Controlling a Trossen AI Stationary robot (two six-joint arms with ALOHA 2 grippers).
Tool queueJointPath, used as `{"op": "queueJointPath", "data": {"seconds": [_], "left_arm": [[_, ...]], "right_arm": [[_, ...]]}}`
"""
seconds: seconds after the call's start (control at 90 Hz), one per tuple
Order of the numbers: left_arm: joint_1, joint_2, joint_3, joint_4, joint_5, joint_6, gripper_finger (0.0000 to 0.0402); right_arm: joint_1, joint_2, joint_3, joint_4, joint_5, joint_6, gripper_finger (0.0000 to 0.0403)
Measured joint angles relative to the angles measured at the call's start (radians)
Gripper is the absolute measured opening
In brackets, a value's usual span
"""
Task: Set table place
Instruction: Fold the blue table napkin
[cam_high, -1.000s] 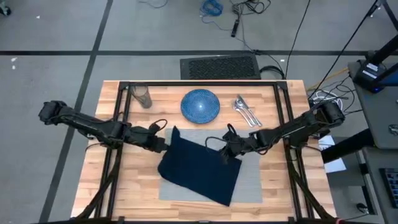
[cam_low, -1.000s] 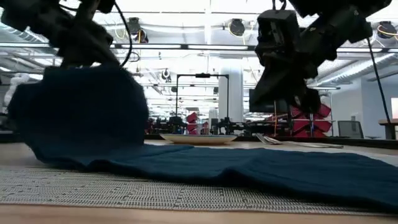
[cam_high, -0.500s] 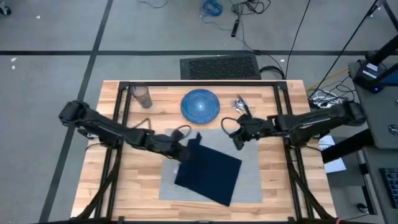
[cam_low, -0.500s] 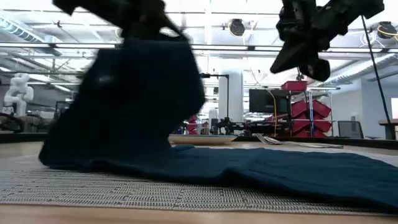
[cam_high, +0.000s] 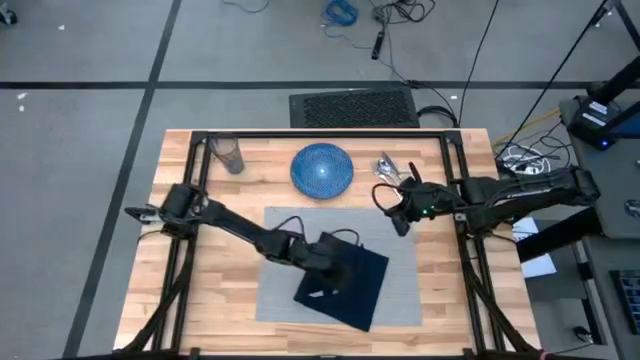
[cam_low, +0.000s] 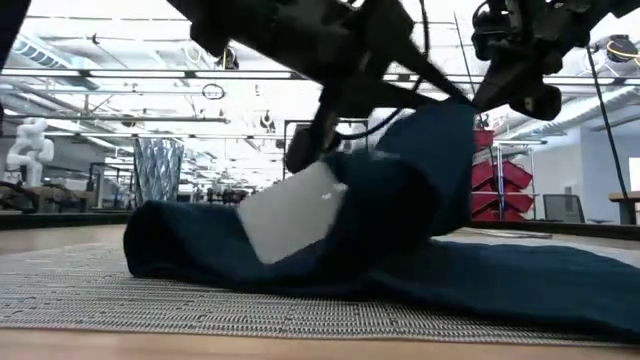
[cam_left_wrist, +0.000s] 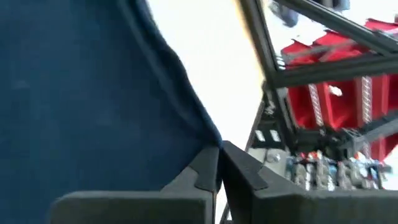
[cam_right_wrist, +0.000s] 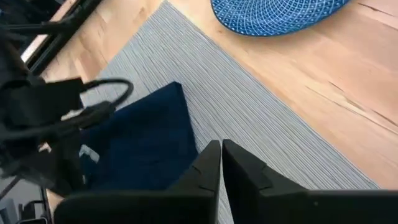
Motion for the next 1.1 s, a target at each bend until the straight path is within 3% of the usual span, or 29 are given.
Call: {"op": "queueJointPath", "data": {"seconds": [0.367,0.567,0.811,0.944,1.1], "left_arm": [[0.0,-0.025,0.003,-0.012,-0.07,0.017,0.0101],[0.001,-0.025,0.003,-0.043,-0.073,0.018,0.0113],[0.034,-0.043,0.003,-0.227,-0.045,0.06,0.0113],[0.064,-0.118,0.004,-0.372,-0.037,0.144,0.0113],[0.11,-0.218,0.004,-0.677,-0.067,0.31,0.0113]], "right_arm": [[0.055,-0.002,0.0,0.0,-0.08,0.013,0.01],[0.159,-0.002,0.0,0.002,-0.074,0.061,0.012],[0.318,0.047,0.0,0.068,0.006,0.171,0.0111],[0.39,0.11,0.0,0.164,0.064,0.231,0.0106],[0.429,0.204,0.0,0.242,0.131,0.308,0.0105]]}}
